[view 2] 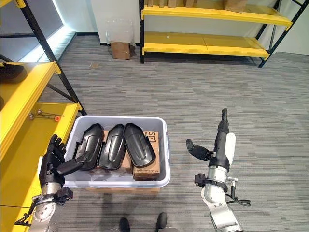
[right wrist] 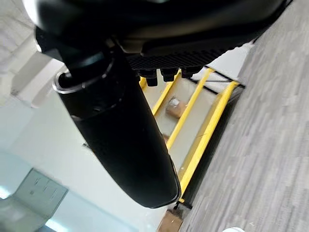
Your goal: Move parts from the plastic box to the shelf.
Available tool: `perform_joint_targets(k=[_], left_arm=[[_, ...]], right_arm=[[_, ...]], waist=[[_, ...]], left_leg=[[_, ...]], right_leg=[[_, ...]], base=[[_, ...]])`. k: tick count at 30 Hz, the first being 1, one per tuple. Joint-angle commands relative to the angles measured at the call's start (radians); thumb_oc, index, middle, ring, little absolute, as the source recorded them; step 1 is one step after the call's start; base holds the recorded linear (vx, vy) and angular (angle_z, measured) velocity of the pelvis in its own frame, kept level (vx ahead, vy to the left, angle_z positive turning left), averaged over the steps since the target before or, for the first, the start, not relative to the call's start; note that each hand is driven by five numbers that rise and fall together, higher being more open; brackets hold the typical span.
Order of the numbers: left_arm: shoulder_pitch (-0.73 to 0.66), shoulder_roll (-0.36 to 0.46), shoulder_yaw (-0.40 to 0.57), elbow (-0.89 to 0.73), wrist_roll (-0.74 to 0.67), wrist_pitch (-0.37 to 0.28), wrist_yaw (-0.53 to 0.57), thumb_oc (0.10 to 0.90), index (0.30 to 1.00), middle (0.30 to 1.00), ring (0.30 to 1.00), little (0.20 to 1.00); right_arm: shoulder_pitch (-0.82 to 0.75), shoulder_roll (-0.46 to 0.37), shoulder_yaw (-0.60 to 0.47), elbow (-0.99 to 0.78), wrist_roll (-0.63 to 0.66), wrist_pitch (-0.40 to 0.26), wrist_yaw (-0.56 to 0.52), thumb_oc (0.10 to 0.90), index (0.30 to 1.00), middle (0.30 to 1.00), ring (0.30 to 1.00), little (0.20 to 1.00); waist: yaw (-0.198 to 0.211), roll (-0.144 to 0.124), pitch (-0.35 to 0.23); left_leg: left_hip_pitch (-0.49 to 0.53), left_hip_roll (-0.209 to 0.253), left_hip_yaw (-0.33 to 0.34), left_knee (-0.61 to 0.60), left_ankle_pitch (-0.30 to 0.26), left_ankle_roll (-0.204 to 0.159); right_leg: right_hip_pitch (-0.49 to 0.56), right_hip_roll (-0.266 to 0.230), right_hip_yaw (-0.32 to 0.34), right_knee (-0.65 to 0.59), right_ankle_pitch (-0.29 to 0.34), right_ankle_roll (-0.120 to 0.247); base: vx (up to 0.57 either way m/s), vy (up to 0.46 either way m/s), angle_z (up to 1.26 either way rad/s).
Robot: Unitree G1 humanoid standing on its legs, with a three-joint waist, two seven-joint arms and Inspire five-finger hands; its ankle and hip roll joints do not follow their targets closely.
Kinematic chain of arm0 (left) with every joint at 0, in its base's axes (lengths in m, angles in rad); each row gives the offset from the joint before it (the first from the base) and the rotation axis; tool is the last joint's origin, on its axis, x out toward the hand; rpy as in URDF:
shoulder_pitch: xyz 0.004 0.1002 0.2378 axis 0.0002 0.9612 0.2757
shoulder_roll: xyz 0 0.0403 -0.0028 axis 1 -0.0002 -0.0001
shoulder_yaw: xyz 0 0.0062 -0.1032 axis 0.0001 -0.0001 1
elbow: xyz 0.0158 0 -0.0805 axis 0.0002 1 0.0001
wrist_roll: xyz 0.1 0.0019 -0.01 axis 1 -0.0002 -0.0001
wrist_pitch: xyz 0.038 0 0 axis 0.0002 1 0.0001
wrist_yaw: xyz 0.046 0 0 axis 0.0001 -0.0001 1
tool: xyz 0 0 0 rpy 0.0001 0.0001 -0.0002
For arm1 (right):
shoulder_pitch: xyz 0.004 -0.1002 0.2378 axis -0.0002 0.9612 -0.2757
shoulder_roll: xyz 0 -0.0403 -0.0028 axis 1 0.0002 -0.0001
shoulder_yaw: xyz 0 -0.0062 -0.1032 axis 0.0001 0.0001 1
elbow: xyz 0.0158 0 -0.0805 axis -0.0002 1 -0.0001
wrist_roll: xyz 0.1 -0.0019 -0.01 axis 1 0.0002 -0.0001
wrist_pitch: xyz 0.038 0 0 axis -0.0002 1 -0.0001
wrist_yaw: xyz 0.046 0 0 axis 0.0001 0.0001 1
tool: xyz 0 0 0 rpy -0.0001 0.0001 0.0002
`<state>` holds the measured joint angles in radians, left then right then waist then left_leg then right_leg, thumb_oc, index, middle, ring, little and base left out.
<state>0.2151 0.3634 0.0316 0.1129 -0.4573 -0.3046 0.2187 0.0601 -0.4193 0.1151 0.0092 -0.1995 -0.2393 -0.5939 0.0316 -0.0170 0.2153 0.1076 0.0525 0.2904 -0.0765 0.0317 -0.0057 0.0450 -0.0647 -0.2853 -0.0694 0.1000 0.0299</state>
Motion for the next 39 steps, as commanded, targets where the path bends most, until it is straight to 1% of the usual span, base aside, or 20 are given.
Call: perform_joint_targets(k=[1,3,5,6,8,9,10,11,12,13,14,15,18,20,24,26,27,33,35,39], left_arm=[[-0.067,0.039,0.034,-0.06,-0.009,-0.08,-0.039,0.9,1.0,1.0,1.0,1.0],[-0.067,0.034,0.031,-0.06,-0.009,-0.077,-0.038,0.9,1.0,1.0,1.0,1.0],[-0.086,0.026,0.021,-0.06,-0.032,-0.07,-0.053,0.9,1.0,1.0,1.0,1.0],[-0.12,0.017,0.002,-0.055,-0.035,-0.066,-0.069,0.9,1.0,1.0,1.0,1.0],[-0.143,0.008,-0.018,-0.051,-0.031,-0.059,-0.067,0.9,1.0,1.0,1.0,1.0],[-0.145,0.002,-0.028,-0.051,-0.031,-0.063,-0.062,0.9,1.0,1.0,1.0,1.0],[-0.139,-0.001,-0.034,-0.056,-0.033,-0.078,-0.061,0.9,1.0,1.0,1.0,1.0],[-0.124,-0.002,-0.035,-0.064,-0.027,-0.102,-0.063,0.9,1.0,1.0,1.0,1.0],[-0.115,-0.003,-0.037,-0.068,-0.031,-0.116,-0.06,0.9,1.0,1.0,1.0,1.0],[-0.111,-0.002,-0.039,-0.067,-0.033,-0.116,-0.047,0.9,1.0,1.0,1.0,1.0],[-0.112,0.004,-0.047,-0.064,-0.052,-0.105,-0.044,0.9,1.0,1.0,1.0,1.0],[-0.114,0.006,-0.05,-0.062,-0.053,-0.099,-0.049,0.9,1.0,1.0,1.0,1.0],[-0.122,0.01,-0.063,-0.051,-0.035,-0.101,-0.057,0.9,1.0,1.0,1.0,1.0],[-0.119,0.017,-0.058,-0.055,-0.026,-0.1,-0.057,0.9,1.0,1.0,1.0,1.0],[-0.108,0.029,-0.03,-0.057,0.002,-0.073,-0.023,0.9,1.0,1.0,1.0,1.0],[-0.094,0.039,-0.013,-0.058,-0.006,-0.049,-0.035,0.9,1.0,1.0,1.0,1.0],[-0.074,0.047,0.005,-0.065,-0.02,-0.044,-0.058,0.9,1.0,1.0,1.0,1.0],[-0.083,0.063,0.005,-0.084,-0.037,-0.019,-0.087,0.9,1.0,1.0,1.0,1.0],[-0.102,0.072,-0.006,-0.086,-0.039,-0.016,-0.11,0.9,1.0,1.0,1.0,1.0],[-0.145,0.092,-0.034,-0.107,-0.046,-0.004,-0.122,0.9,1.0,1.0,1.0,1.0]], right_arm=[[-0.111,-0.061,-0.011,-0.116,-0.059,-0.131,0.019,0.9,1.0,1.0,1.0,1.0],[-0.126,-0.075,0.001,-0.118,-0.031,-0.142,0.062,0.9,1.0,1.0,1.0,1.0],[-0.149,-0.093,0.014,-0.115,-0.029,-0.161,0.091,0.9,1.0,1.0,1.0,1.0],[-0.152,-0.113,0.02,-0.131,-0.053,-0.146,0.116,0.9,1.0,1.0,1.0,1.0],[-0.148,-0.119,0.029,-0.139,-0.045,-0.119,0.126,0.9,1.0,1.0,1.0,1.0],[-0.142,-0.119,0.036,-0.136,-0.032,-0.121,0.132,0.9,1.0,1.0,1.0,1.0],[-0.137,-0.118,0.041,-0.128,-0.025,-0.142,0.142,0.9,1.0,1.0,1.0,1.0],[-0.134,-0.121,0.04,-0.127,-0.021,-0.166,0.158,0.9,1.0,1.0,1.0,1.0],[-0.127,-0.133,0.028,-0.135,-0.022,-0.185,0.169,0.9,1.0,1.0,1.0,1.0],[-0.121,-0.146,0.019,-0.142,-0.009,-0.19,0.18,0.9,1.0,1.0,1.0,1.0],[-0.102,-0.156,0.005,-0.157,0.011,-0.177,0.197,0.9,1.0,1.0,1.0,1.0],[-0.094,-0.156,0.005,-0.157,-0.004,-0.175,0.19,0.9,1.0,1.0,1.0,1.0],[-0.086,-0.151,0.015,-0.134,-0.007,-0.179,0.171,0.9,1.0,1.0,1.0,1.0],[-0.079,-0.141,0.004,-0.111,-0.027,-0.212,0.17,0.9,1.0,1.0,1.0,1.0],[-0.084,-0.133,0.005,-0.115,-0.07,-0.218,0.165,0.9,1.0,1.0,1.0,1.0],[-0.088,-0.13,0.002,-0.122,-0.075,-0.208,0.171,0.9,1.0,1.0,1.0,1.0],[-0.102,-0.139,-0.004,-0.133,-0.11,-0.215,0.198,0.9,1.0,1.0,1.0,1.0],[-0.152,-0.17,-0.008,-0.141,-0.17,-0.185,0.156,0.9,1.0,1.0,1.0,1.0],[-0.205,-0.195,0.007,-0.135,-0.236,-0.176,0.142,0.9,1.0,1.0,1.0,1.0],[-0.289,-0.251,0.018,-0.146,-0.27,-0.146,0.148,0.9,1.0,1.0,1.0,1.0]], waist=[[0.02,0.008,-0.046],[0.026,0.017,-0.029],[0.023,0.021,-0.015],[-0.004,0.013,-0.007],[-0.021,0.012,0.001],[-0.026,0.015,0.002],[-0.03,0.02,0.003],[-0.034,0.025,0.001],[-0.048,0.03,0.0],[-0.064,0.037,0.0],[-0.08,0.042,0.0],[-0.084,0.041,0.002],[-0.088,0.05,0.01],[-0.086,0.058,0.018],[-0.073,0.07,0.024],[-0.065,0.066,0.022],[-0.044,0.054,0.024],[-0.013,0.037,0.04],[0.005,0.031,0.058],[0.02,0.024,0.094]], left_leg=[[-0.019,0.015,-0.008,0.026,-0.036,-0.022],[-0.061,0.02,-0.027,0.068,-0.031,-0.031],[-0.092,0.023,-0.005,0.135,-0.052,-0.027],[-0.114,0.074,0.067,0.224,-0.083,-0.042],[-0.12,0.113,0.084,0.252,-0.086,-0.054],[-0.113,0.145,0.055,0.23,-0.049,-0.068],[-0.107,0.192,0.033,0.191,0.032,-0.08],[-0.101,0.255,0.004,0.149,0.132,-0.112],[-0.085,0.295,0.01,0.118,0.164,-0.135],[-0.067,0.315,0.047,0.093,0.16,-0.141],[-0.036,0.311,0.099,0.051,0.125,-0.147],[-0.035,0.304,0.101,0.051,0.112,-0.148],[-0.043,0.282,0.096,0.074,0.073,-0.14],[-0.044,0.254,0.079,0.086,0.046,-0.131],[-0.04,0.236,0.082,0.096,0.035,-0.111],[-0.034,0.23,0.082,0.105,0.022,-0.104],[-0.036,0.23,0.082,0.13,0.004,-0.096],[-0.072,0.25,0.066,0.166,-0.001,-0.102],[-0.099,0.264,0.06,0.177,0.005,-0.11],[-0.131,0.276,0.053,0.177,0.02,-0.121]], right_leg=[[0.02,-0.017,-0.026,0.194,-0.199,0.034],[-0.007,-0.017,-0.028,0.245,-0.225,0.021],[-0.035,-0.034,-0.045,0.279,-0.238,0.011],[-0.057,-0.067,-0.067,0.314,-0.254,0.01],[-0.07,-0.08,-0.068,0.345,-0.264,0.007],[-0.08,-0.082,-0.051,0.367,-0.27,0.004],[-0.105,-0.086,-0.043,0.389,-0.263,-0.007],[-0.127,-0.097,-0.025,0.418,-0.275,-0.009],[-0.144,-0.122,-0.013,0.46,-0.304,-0.002],[-0.16,-0.147,-0.023,0.495,-0.315,0.001],[-0.195,-0.196,-0.035,0.559,-0.325,0.02],[-0.201,-0.213,-0.033,0.577,-0.33,0.028],[-0.202,-0.232,-0.021,0.572,-0.312,0.046],[-0.194,-0.25,0.001,0.543,-0.275,0.081],[-0.169,-0.26,-0.006,0.488,-0.221,0.096],[-0.155,-0.268,-0.009,0.471,-0.212,0.104],[-0.131,-0.273,-0.02,0.438,-0.195,0.112],[-0.135,-0.265,-0.027,0.437,-0.191,0.117],[-0.147,-0.254,-0.028,0.44,-0.193,0.117],[-0.167,-0.239,-0.023,0.439,-0.191,0.117]], base=[[0.02,-0.247,0.1],[-0.05,-0.171,0.14],[-0.14,-0.077,0.17],[-0.16,0.001,0.22],[-0.1,0.091,0.53],[-0.11,0.255,0.63],[-0.14,0.438,0.44],[-0.12,0.565,0.0],[-0.08,0.604,-0.34],[-0.08,0.656,-0.49],[-0.1,0.535,-0.25],[-0.08,0.465,0.13],[-0.04,0.244,0.22],[-0.03,0.167,0.0],[0.03,0.139,0.32],[0.15,0.076,0.06],[0.17,0.029,0.07],[0.04,-0.079,0.01],[-0.04,-0.13,0.03],[-0.08,-0.1,-0.07]])
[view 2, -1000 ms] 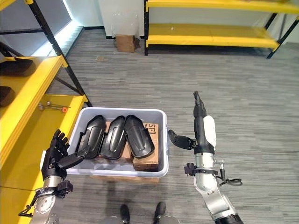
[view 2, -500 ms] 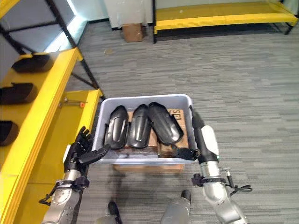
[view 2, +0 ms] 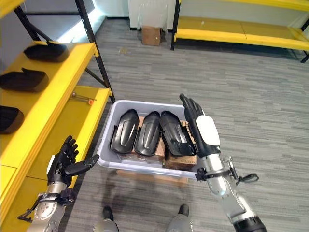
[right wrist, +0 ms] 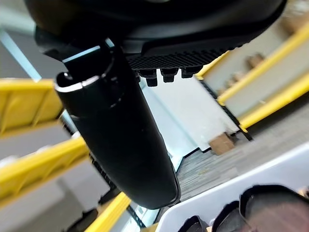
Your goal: Move parts from the plastic box to the shelf.
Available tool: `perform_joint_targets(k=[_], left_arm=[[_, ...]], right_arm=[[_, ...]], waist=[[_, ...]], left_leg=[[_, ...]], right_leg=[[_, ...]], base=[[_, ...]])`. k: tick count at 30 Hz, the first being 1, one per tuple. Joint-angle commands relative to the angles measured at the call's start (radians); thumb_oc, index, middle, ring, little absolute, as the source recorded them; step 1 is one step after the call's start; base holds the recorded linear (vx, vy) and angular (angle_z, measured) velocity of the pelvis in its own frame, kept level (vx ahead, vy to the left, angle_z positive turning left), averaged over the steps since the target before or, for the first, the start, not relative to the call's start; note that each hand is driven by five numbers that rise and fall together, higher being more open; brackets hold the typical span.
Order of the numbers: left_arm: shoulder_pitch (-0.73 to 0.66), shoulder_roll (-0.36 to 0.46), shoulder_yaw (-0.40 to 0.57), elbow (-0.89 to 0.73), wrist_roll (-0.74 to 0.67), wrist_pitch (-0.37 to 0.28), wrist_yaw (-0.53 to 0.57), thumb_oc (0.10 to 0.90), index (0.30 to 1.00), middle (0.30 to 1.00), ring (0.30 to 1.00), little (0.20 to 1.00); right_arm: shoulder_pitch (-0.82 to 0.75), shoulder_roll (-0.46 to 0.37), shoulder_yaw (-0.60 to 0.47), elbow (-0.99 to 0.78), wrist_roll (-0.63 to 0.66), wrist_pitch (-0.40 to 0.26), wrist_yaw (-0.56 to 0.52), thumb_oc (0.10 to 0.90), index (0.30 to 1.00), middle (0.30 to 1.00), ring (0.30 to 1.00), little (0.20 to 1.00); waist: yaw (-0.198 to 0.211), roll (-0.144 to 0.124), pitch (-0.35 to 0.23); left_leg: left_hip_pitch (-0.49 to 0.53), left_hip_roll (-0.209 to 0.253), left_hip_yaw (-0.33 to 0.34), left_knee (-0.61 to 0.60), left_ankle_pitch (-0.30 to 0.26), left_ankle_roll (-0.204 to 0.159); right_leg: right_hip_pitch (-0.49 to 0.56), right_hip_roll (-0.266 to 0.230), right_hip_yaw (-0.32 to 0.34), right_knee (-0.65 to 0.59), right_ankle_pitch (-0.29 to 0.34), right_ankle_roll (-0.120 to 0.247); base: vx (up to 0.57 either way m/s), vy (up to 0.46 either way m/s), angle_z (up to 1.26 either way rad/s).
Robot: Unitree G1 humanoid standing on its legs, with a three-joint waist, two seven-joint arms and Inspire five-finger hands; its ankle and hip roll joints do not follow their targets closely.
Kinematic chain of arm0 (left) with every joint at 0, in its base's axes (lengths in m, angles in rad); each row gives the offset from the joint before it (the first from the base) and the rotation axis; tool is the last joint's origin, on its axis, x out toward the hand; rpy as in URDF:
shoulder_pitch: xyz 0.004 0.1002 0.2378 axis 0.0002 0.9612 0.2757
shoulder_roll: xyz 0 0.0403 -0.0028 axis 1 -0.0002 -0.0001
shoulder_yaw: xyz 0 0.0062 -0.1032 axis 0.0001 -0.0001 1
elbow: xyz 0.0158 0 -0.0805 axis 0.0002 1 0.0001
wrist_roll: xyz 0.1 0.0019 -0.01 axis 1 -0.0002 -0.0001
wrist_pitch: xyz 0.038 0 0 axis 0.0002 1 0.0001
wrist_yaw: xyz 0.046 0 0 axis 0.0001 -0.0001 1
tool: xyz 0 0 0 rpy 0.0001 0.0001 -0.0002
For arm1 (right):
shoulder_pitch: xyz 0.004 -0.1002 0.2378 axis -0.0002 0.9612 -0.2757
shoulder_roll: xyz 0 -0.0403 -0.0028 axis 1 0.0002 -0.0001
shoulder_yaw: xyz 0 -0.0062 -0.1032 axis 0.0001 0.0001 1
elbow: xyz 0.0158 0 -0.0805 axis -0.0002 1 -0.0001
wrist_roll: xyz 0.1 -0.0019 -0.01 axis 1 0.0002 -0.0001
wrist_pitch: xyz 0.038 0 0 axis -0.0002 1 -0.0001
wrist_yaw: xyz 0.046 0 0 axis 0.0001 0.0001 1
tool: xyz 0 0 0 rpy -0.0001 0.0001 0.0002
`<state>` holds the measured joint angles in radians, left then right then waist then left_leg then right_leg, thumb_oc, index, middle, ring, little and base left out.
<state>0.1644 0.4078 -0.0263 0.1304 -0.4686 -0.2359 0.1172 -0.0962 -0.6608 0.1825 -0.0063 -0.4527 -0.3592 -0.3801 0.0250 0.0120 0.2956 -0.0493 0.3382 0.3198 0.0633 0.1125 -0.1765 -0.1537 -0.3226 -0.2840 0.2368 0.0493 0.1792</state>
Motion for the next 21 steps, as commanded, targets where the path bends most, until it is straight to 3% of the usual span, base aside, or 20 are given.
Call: perform_joint_targets(k=[1,4,8,15,21], left_arm=[[-0.102,0.055,0.017,-0.13,-0.037,-0.073,-0.019,0.9,1.0,1.0,1.0,1.0],[-0.131,0.074,0.011,-0.15,-0.038,-0.052,-0.03,0.9,1.0,1.0,1.0,1.0],[-0.168,0.091,-0.002,-0.157,-0.058,-0.028,-0.032,0.9,1.0,1.0,1.0,1.0],[-0.238,0.115,-0.042,-0.19,-0.075,-0.034,-0.039,0.9,1.0,1.0,1.0,1.0],[-0.299,0.127,-0.05,-0.218,-0.062,-0.041,-0.015,0.9,1.0,1.0,1.0,1.0]], right_arm=[[-0.149,-0.024,-0.053,-0.129,-0.019,-0.023,-0.067,0.9,1.0,1.0,1.0,1.0],[-0.196,-0.056,-0.066,-0.113,-0.027,-0.024,-0.055,0.9,1.0,1.0,1.0,1.0],[-0.243,-0.087,-0.064,-0.089,-0.04,0.024,-0.065,0.9,1.0,1.0,1.0,1.0],[-0.302,-0.127,-0.045,-0.06,-0.076,0.025,-0.006,0.9,1.0,1.0,1.0,1.0],[-0.364,-0.162,0.016,-0.012,-0.038,0.081,0.028,0.9,1.0,1.0,1.0,1.0]], waist=[[0.029,-0.007,0.022],[0.037,-0.016,0.046],[0.038,-0.021,0.076],[0.031,-0.01,0.138],[0.032,-0.001,0.199]], left_leg=[[0.019,-0.007,0.023,0.039,-0.058,0.047],[-0.008,-0.001,0.015,0.052,-0.053,0.042],[-0.042,0.007,0.011,0.079,-0.05,0.035],[-0.106,0.001,0.0,0.109,-0.051,0.039],[-0.17,0.0,-0.011,0.135,-0.045,0.038]], right_leg=[[0.027,0.021,-0.023,0.133,-0.14,-0.031],[0.005,0.025,-0.02,0.141,-0.136,-0.029],[-0.023,0.03,-0.01,0.15,-0.132,-0.03],[-0.092,0.017,0.001,0.169,-0.119,-0.023],[-0.156,0.006,0.002,0.211,-0.124,-0.024]], base=[[-0.06,-0.086,0.0],[-0.07,-0.133,0.01],[-0.05,-0.09,-0.04],[-0.09,-0.038,-0.05],[-0.07,-0.028,0.01]])
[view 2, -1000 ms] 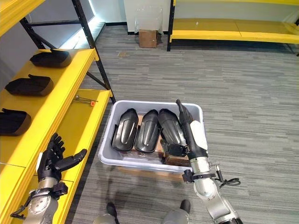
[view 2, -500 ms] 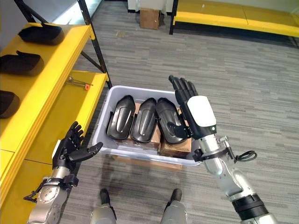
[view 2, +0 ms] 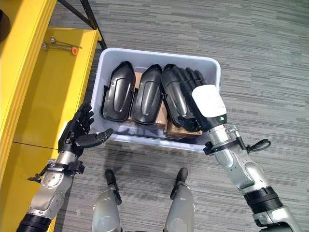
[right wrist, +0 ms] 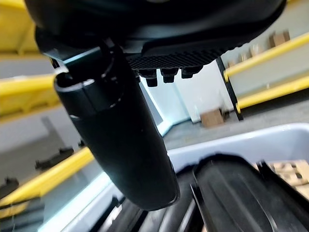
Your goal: Move parts from the plastic box to the shelf.
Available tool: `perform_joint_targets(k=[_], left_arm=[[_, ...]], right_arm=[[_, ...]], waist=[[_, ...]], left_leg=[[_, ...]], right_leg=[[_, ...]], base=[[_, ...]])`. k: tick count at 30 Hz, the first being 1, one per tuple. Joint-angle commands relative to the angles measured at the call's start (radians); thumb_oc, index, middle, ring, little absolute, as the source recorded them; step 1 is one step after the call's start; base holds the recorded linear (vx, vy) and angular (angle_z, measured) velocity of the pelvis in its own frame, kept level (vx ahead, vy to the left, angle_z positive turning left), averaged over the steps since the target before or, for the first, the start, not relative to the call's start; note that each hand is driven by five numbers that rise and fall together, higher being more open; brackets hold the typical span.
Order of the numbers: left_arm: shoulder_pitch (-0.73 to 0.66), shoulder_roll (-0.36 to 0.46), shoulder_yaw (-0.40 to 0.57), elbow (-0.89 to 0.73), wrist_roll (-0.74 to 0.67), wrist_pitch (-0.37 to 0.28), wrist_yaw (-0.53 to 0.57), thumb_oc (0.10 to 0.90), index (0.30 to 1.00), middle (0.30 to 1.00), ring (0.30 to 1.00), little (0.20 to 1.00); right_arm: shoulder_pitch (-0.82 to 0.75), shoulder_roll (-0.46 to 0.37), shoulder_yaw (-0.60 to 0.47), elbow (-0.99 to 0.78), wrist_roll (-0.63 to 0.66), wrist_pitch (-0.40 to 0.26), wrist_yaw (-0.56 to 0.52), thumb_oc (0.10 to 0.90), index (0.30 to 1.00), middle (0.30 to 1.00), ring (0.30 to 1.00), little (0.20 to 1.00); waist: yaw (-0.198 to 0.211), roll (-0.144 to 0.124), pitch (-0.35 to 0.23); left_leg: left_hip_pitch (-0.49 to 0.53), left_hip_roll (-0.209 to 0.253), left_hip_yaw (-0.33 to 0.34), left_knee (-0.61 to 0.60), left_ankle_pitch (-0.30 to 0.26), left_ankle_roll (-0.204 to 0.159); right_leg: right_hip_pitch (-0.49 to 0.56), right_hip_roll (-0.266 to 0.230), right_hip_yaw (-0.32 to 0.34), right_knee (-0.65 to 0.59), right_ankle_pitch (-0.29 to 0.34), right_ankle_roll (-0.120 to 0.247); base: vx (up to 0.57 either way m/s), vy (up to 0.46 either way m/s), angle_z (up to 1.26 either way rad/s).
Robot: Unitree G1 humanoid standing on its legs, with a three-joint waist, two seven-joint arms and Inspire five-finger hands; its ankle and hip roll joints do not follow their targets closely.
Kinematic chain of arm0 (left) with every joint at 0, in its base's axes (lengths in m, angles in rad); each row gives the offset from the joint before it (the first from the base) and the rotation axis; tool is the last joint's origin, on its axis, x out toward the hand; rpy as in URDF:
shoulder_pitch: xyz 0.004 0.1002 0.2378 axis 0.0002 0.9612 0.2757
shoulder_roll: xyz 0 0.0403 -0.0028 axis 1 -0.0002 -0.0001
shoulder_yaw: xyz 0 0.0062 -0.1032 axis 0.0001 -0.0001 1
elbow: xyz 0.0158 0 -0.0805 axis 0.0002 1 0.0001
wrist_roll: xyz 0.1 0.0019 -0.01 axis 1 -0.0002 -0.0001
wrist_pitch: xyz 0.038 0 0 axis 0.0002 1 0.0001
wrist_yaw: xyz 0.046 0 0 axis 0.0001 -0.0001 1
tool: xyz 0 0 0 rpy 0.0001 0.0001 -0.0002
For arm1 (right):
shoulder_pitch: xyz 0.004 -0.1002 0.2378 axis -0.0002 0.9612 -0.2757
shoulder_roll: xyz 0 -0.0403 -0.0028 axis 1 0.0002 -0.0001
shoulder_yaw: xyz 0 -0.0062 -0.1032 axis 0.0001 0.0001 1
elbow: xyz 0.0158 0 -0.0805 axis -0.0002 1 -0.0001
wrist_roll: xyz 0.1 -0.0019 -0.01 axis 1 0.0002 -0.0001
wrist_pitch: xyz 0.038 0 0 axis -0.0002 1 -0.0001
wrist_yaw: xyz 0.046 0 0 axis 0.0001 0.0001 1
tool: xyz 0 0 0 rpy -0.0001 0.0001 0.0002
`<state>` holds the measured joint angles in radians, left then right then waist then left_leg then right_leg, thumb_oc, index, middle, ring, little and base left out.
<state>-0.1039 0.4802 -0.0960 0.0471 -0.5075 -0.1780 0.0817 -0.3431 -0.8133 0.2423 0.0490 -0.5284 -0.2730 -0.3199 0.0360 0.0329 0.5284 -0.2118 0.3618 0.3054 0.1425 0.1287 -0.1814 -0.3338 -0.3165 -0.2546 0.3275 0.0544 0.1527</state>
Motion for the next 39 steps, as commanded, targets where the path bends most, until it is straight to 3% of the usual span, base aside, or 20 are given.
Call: perform_joint_targets(k=[1,8,19,35,39], left_arm=[[-0.036,0.06,0.024,-0.17,-0.01,-0.095,0.022,0.9,1.0,1.0,1.0,1.0],[-0.032,0.07,0.045,-0.235,-0.023,-0.089,0.041,0.9,1.0,1.0,1.0,1.0],[-0.038,0.076,0.06,-0.24,-0.018,-0.083,0.004,0.9,1.0,1.0,1.0,1.0],[-0.089,0.07,0.027,-0.199,0.012,-0.082,0.003,0.9,1.0,1.0,1.0,1.0],[-0.094,0.067,0.019,-0.193,0.019,-0.078,0.01,0.9,1.0,1.0,1.0,1.0]], right_arm=[[-0.109,-0.024,-0.058,-0.081,0.037,0.007,-0.017,0.9,1.0,1.0,1.0,1.0],[-0.095,-0.069,-0.072,-0.106,0.015,0.047,0.011,0.9,1.0,1.0,1.0,1.0],[-0.118,-0.109,-0.082,-0.098,0.018,0.084,0.02,0.9,1.0,1.0,1.0,1.0],[-0.23,-0.121,-0.009,0.004,-0.049,0.12,0.038,0.9,1.0,1.0,1.0,1.0],[-0.247,-0.123,0.017,0.01,-0.056,0.156,0.042,0.9,1.0,1.0,1.0,1.0]], waist=[[0.021,-0.02,-0.014],[0.027,-0.021,-0.008],[0.029,-0.046,-0.008],[0.033,-0.045,-0.008],[0.034,-0.041,-0.008]], left_leg=[[-0.032,-0.03,-0.004,0.062,-0.06,0.046],[-0.146,-0.043,-0.014,0.058,-0.05,0.046],[-0.284,-0.042,-0.018,0.07,-0.048,0.045],[-0.371,-0.046,-0.044,0.066,-0.04,0.031],[-0.393,-0.05,-0.051,0.069,-0.041,0.027]], right_leg=[[-0.003,-0.003,-0.025,0.136,-0.131,0.004],[-0.122,-0.004,-0.02,0.162,-0.132,0.008],[-0.263,0.018,-0.022,0.181,-0.128,0.001],[-0.353,0.029,-0.025,0.203,-0.133,-0.004],[-0.376,0.025,-0.024,0.22,-0.14,-0.002]], base=[[-0.1,-0.041,0.04],[-0.04,-0.026,0.02],[-0.04,-0.058,0.01],[-0.01,-0.028,0.0],[0.01,-0.004,0.03]])
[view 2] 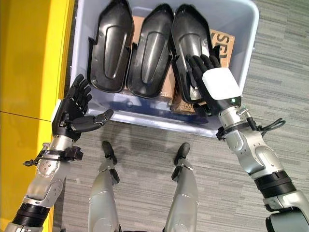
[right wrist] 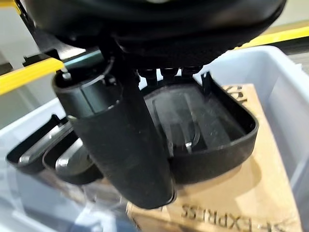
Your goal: Move parts from the plastic box to the shelf.
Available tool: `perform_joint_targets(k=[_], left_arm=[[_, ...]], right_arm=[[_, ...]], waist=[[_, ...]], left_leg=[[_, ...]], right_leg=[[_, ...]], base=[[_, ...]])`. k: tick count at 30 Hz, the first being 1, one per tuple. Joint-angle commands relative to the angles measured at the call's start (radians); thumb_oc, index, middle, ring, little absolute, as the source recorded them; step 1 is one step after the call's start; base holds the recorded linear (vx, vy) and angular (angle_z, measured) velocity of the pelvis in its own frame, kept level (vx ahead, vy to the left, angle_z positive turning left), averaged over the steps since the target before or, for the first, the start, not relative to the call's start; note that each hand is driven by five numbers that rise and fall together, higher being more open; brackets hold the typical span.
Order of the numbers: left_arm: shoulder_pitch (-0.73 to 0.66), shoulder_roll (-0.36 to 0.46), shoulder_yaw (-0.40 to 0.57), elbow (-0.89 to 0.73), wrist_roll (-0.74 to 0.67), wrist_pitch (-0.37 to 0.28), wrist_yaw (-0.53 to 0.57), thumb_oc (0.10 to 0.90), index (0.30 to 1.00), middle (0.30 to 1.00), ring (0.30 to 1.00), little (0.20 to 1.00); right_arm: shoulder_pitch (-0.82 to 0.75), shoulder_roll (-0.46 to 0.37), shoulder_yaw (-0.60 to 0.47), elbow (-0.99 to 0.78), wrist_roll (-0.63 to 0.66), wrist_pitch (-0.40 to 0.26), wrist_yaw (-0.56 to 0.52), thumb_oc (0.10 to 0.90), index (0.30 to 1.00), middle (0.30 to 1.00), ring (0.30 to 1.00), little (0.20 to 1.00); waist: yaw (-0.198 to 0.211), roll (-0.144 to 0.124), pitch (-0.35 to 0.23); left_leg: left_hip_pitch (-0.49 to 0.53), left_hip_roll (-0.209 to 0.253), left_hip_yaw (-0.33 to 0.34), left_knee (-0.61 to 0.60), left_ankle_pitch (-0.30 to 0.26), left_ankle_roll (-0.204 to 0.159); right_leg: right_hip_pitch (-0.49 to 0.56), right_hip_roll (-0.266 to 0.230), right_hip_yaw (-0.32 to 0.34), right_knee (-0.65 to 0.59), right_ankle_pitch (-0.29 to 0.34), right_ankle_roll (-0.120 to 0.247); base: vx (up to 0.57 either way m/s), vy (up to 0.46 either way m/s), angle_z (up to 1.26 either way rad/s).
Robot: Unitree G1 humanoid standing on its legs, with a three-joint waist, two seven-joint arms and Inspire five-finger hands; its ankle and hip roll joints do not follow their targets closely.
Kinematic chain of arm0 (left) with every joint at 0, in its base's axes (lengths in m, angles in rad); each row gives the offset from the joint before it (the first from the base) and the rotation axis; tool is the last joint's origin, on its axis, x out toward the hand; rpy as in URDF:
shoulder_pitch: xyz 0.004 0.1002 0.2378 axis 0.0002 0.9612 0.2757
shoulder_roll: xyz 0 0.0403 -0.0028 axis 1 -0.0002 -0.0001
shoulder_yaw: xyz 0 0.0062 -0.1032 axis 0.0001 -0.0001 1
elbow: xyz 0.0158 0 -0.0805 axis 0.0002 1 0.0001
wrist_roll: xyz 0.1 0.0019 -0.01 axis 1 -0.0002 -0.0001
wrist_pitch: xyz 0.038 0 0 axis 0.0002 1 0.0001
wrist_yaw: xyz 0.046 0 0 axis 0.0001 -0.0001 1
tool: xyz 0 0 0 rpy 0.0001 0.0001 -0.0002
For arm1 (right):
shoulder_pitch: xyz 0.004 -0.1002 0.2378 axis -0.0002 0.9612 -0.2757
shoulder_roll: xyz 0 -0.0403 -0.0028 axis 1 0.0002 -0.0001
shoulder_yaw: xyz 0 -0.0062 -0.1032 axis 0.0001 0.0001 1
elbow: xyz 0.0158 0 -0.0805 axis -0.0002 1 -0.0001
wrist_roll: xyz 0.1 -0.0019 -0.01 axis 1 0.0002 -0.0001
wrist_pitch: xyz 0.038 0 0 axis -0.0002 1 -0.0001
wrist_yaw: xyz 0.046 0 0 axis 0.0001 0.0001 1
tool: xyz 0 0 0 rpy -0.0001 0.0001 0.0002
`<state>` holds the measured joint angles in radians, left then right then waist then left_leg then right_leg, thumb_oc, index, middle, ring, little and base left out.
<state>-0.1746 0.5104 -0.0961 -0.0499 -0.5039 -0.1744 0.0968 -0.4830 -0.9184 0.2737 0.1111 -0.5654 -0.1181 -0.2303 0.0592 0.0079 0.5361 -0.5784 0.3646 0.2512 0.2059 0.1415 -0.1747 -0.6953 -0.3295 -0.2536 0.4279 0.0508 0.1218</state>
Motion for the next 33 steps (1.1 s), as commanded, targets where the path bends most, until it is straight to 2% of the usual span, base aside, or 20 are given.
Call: perform_joint_targets(k=[1,6,9,14,19,22,29,30,31,32,33], left_arm=[[-0.027,0.039,0.018,-0.094,0.013,-0.083,-0.002,0.9,1.0,1.0,1.0,1.0],[-0.044,0.043,0.013,-0.084,0.003,-0.08,-0.006,0.9,1.0,1.0,1.0,1.0],[-0.06,0.041,-0.002,-0.068,0.018,-0.077,-0.003,0.9,1.0,1.0,1.0,1.0],[-0.055,0.047,0.006,-0.062,0.018,-0.085,0.0,0.9,1.0,1.0,1.0,1.0],[-0.072,0.047,0.0,-0.052,0.012,-0.085,0.0,0.9,1.0,1.0,1.0,1.0],[-0.088,0.044,-0.014,-0.033,0.014,-0.086,0.001,0.9,1.0,1.0,1.0,1.0],[-0.098,0.038,-0.018,-0.026,0.013,-0.09,-0.002,0.9,1.0,1.0,1.0,1.0],[-0.098,0.035,-0.018,-0.029,0.013,-0.088,-0.002,0.9,1.0,1.0,1.0,1.0],[-0.096,0.032,-0.018,-0.032,0.014,-0.09,0.0,0.9,1.0,1.0,1.0,1.0],[-0.095,0.03,-0.018,-0.03,0.016,-0.092,0.002,0.9,1.0,1.0,1.0,1.0],[-0.096,0.029,-0.019,-0.03,0.016,-0.091,0.003,0.9,1.0,1.0,1.0,1.0]], right_arm=[[-0.112,-0.018,-0.01,-0.046,-0.014,0.007,-0.05,0.9,1.0,1.0,1.0,1.0],[-0.149,-0.006,0.018,-0.001,-0.036,0.016,-0.04,0.9,1.0,1.0,1.0,1.0],[-0.191,0.001,0.058,0.054,-0.038,0.035,-0.036,0.9,1.0,1.0,1.0,1.0],[-0.169,-0.003,0.069,0.061,-0.03,0.086,-0.005,0.9,1.0,1.0,1.0,1.0],[-0.183,-0.003,0.073,0.101,-0.057,0.118,-0.033,0.9,1.0,1.0,1.0,1.0],[-0.221,0.007,0.084,0.187,0.004,0.189,-0.058,0.9,1.0,1.0,1.0,1.0],[-0.235,0.031,0.075,0.249,0.034,0.208,-0.06,0.9,1.0,1.0,1.0,1.0],[-0.23,0.039,0.073,0.257,0.042,0.203,-0.054,0.839,0.915,0.915,0.915,0.915],[-0.222,0.045,0.066,0.258,0.057,0.205,-0.045,0.455,0.377,0.377,0.377,0.377],[-0.22,0.049,0.063,0.259,0.069,0.211,-0.032,0.4,0.3,0.3,0.3,0.3],[-0.219,0.051,0.063,0.259,0.072,0.213,-0.031,0.4,0.3,0.3,0.3,0.3]], waist=[[0.011,-0.016,-0.016],[0.016,-0.011,-0.016],[0.023,-0.007,-0.016],[0.02,-0.004,-0.016],[0.02,0.0,-0.016],[0.025,0.008,-0.016],[0.025,0.017,-0.016],[0.025,0.019,-0.016],[0.023,0.021,-0.016],[0.022,0.021,-0.016],[0.022,0.021,-0.016]], left_leg=[[-0.035,-0.053,0.002,0.006,-0.053,0.02],[-0.075,-0.056,-0.008,0.015,-0.049,0.019],[-0.111,-0.057,-0.014,0.019,-0.043,0.018],[-0.145,-0.056,-0.016,0.034,-0.041,0.016],[-0.182,-0.055,-0.023,0.049,-0.042,0.015],[-0.221,-0.056,-0.032,0.059,-0.04,0.012],[-0.258,-0.056,-0.039,0.081,-0.045,0.011],[-0.262,-0.055,-0.039,0.085,-0.047,0.011],[-0.268,-0.056,-0.04,0.09,-0.048,0.011],[-0.27,-0.057,-0.04,0.092,-0.048,0.01],[-0.27,-0.056,-0.04,0.092,-0.049,0.01]], right_leg=[[-0.021,0.038,-0.025,0.12,-0.136,0.029],[-0.056,0.036,-0.028,0.133,-0.136,0.025],[-0.087,0.033,-0.036,0.143,-0.134,0.022],[-0.118,0.03,-0.035,0.165,-0.138,0.021],[-0.152,0.028,-0.031,0.184,-0.141,0.019],[-0.187,0.032,-0.031,0.202,-0.145,0.014],[-0.222,0.03,-0.026,0.22,-0.148,0.011],[-0.227,0.029,-0.025,0.223,-0.149,0.011],[-0.234,0.03,-0.021,0.228,-0.15,0.01],[-0.235,0.031,-0.02,0.228,-0.151,0.01],[-0.236,0.031,-0.02,0.229,-0.151,0.01]], base=[[0.0,0.0,0.0],[0.0,0.0,0.0],[0.0,0.0,0.0],[0.0,0.0,0.01],[0.0,-0.006,0.01],[0.0,-0.034,-0.01],[0.0,-0.003,0.0],[0.0,0.0,0.0],[0.0,0.0,0.0],[0.0,0.0,0.0],[0.0,0.0,0.0]])
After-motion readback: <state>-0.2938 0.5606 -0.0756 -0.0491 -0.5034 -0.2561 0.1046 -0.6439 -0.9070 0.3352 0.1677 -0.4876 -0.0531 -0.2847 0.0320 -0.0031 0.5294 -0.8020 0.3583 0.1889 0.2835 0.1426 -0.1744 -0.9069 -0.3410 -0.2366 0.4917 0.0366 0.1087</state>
